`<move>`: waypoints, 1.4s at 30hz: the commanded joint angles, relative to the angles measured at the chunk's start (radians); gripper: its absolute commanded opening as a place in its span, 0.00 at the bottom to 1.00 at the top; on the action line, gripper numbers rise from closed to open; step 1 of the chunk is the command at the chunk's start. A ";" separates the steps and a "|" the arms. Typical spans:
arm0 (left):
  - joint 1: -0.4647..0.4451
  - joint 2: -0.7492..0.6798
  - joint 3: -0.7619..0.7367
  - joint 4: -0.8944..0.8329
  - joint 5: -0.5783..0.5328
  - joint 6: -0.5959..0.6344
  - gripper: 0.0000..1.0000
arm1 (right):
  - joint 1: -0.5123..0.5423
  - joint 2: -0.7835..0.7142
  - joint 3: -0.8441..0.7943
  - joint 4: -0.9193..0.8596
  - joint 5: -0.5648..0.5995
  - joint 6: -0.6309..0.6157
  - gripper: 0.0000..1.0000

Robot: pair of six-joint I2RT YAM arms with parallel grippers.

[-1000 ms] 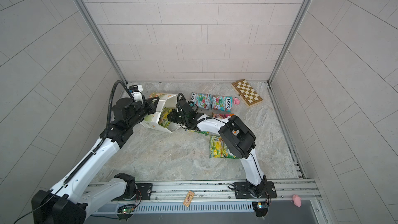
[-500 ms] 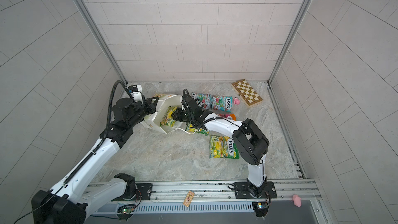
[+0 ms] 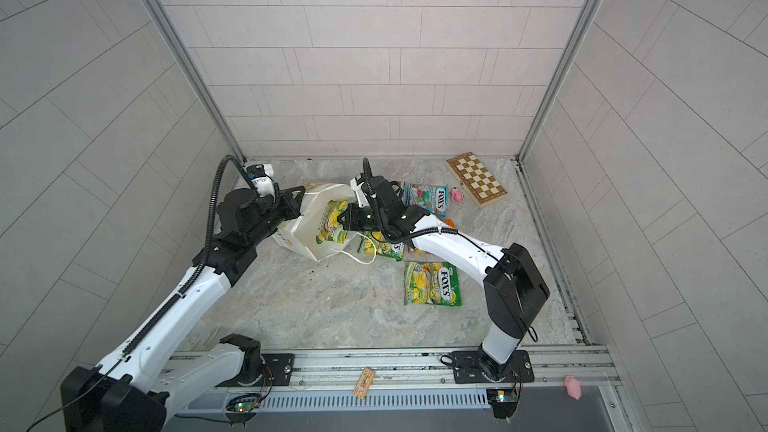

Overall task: Take the snacks out of the paper bag
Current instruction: 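Lift the green Spring Tea packet up out of the bag with the right gripper, then carry the green packet beside the other green packet nearer the robot and lower it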

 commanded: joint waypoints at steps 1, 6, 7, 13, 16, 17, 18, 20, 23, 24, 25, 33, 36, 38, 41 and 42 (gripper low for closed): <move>0.007 -0.011 0.027 -0.009 -0.007 0.014 0.00 | -0.003 -0.087 0.022 -0.054 -0.015 -0.072 0.00; 0.006 -0.014 0.028 -0.010 -0.008 0.015 0.00 | -0.010 -0.194 -0.035 -0.083 0.002 -0.109 0.00; 0.007 -0.015 0.028 -0.011 -0.008 0.017 0.00 | -0.015 -0.214 -0.041 -0.098 -0.001 -0.116 0.00; 0.008 -0.015 0.029 -0.013 -0.013 0.020 0.00 | -0.044 -0.320 -0.077 -0.206 0.009 -0.164 0.00; 0.006 -0.015 0.031 -0.015 -0.011 0.021 0.00 | -0.075 -0.374 -0.113 -0.255 0.017 -0.177 0.00; 0.006 -0.017 0.031 -0.015 -0.011 0.021 0.00 | -0.085 -0.396 -0.125 -0.268 0.022 -0.179 0.00; 0.007 -0.017 0.032 -0.015 -0.012 0.021 0.00 | -0.096 -0.418 -0.136 -0.288 0.033 -0.185 0.00; 0.007 -0.020 0.031 -0.016 -0.011 0.021 0.00 | -0.116 -0.458 -0.157 -0.326 0.041 -0.203 0.00; 0.007 -0.020 0.030 -0.016 -0.012 0.021 0.00 | -0.136 -0.505 -0.177 -0.411 0.083 -0.237 0.00; 0.007 -0.020 0.032 -0.016 -0.012 0.021 0.00 | -0.142 -0.521 -0.187 -0.441 0.105 -0.248 0.00; 0.008 -0.021 0.031 -0.016 -0.011 0.023 0.00 | -0.150 -0.538 -0.198 -0.467 0.127 -0.257 0.00; 0.008 -0.025 0.033 -0.018 -0.010 0.021 0.00 | -0.183 -0.617 -0.301 -0.544 0.124 -0.289 0.00; 0.008 -0.026 0.033 -0.017 -0.009 0.021 0.00 | -0.183 -0.608 -0.349 -0.515 0.060 -0.286 0.00; 0.007 -0.028 0.033 -0.016 -0.008 0.021 0.00 | -0.184 -0.602 -0.385 -0.475 0.013 -0.273 0.00; 0.008 -0.028 0.033 -0.017 -0.009 0.021 0.00 | -0.179 -0.585 -0.441 -0.384 -0.056 -0.230 0.00; 0.007 -0.027 0.032 -0.017 -0.009 0.021 0.00 | -0.176 -0.579 -0.459 -0.354 -0.073 -0.217 0.00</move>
